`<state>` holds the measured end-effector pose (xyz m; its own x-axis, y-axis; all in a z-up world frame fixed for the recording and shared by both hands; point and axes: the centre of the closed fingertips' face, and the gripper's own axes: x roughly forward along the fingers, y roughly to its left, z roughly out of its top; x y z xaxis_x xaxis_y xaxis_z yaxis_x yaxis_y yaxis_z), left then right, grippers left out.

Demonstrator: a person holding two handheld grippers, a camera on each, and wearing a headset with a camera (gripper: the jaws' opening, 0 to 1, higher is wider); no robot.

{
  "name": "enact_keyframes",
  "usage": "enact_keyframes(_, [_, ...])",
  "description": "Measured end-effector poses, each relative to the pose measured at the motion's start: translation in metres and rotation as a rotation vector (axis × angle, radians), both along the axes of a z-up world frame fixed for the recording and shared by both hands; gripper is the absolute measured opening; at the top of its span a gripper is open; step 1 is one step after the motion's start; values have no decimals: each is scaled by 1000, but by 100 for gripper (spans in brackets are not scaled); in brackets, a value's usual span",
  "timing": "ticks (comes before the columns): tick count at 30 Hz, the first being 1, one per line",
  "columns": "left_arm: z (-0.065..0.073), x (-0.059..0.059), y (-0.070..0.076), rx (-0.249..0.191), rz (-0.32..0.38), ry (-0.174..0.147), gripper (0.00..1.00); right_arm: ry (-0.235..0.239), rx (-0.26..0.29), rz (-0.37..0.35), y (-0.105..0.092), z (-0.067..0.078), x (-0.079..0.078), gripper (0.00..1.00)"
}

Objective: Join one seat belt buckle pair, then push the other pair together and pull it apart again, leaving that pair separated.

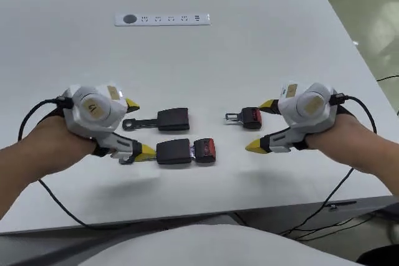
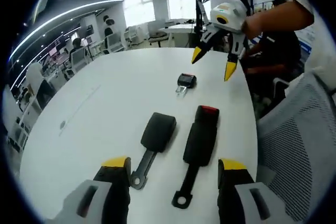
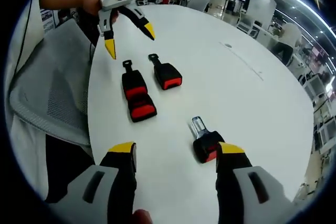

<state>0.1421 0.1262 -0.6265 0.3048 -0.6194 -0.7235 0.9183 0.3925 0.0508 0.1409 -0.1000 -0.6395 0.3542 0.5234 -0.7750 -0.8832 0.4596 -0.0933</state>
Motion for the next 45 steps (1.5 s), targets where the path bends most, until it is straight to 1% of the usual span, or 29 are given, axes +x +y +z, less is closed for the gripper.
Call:
enact_keyframes(2, [2, -7, 10, -14, 43, 8, 70, -3, 26, -44, 1, 3, -7, 64])
enact_keyframes(4, [6, -14, 17, -29, 68, 10, 72, -11, 48, -76, -1, 5, -10, 68])
enact_keyframes(6, [5, -18, 26, -44, 107, 16, 74, -6, 66, -100, -2, 5, -15, 70])
enact_keyframes(8, [5, -19, 36, -60, 143, 11, 75, -15, 90, -120, -2, 8, -17, 73])
enact_keyframes(10, [6, -25, 42, -66, 166, 15, 77, -12, 97, -133, -3, 8, -20, 77])
enact_keyframes(14, [8, -36, 48, -75, 186, 12, 84, -13, 120, -162, -4, 7, -27, 83])
enact_keyframes(15, [8, -37, 50, -80, 197, 14, 86, -13, 122, -168, -4, 6, -28, 86])
enact_keyframes(17, [9, -37, 54, -108, 231, 17, 90, -12, 139, -199, -6, 6, -30, 92])
enact_keyframes(18, [8, -37, 56, -114, 247, 23, 92, -13, 146, -219, -6, 7, -31, 98])
enact_keyframes(19, [7, -38, 56, -110, 253, 24, 93, -10, 140, -240, -9, 6, -33, 99])
enact_keyframes(21, [7, -40, 58, -109, 263, 19, 96, -7, 148, -234, -8, 6, -35, 100])
enact_keyframes(24, [6, -40, 59, -119, 289, 19, 100, -5, 158, -238, -6, 8, -38, 100])
enact_keyframes(26, [2, -41, 62, -121, 305, 34, 100, -5, 160, -236, -6, 8, -38, 100])
enact_keyframes(27, [3, -42, 61, -122, 309, 30, 100, -6, 172, -240, -4, 9, -38, 100])
enact_keyframes(29, [4, -40, 63, -127, 325, 22, 100, -8, 169, -234, -1, 11, -41, 99])
enact_keyframes(33, [4, -40, 66, -136, 344, 17, 99, -15, 176, -237, -2, 13, -39, 99])
enact_keyframes(38, [5, -41, 67, -144, 357, 25, 100, -16, 195, -259, -2, 18, -39, 99])
enact_keyframes(41, [5, -38, 68, -158, 367, 24, 100, -13, 205, -274, -4, 18, -39, 99])
enact_keyframes(45, [7, -36, 64, -173, 373, 22, 100, -9, 215, -294, -5, 20, -39, 99])
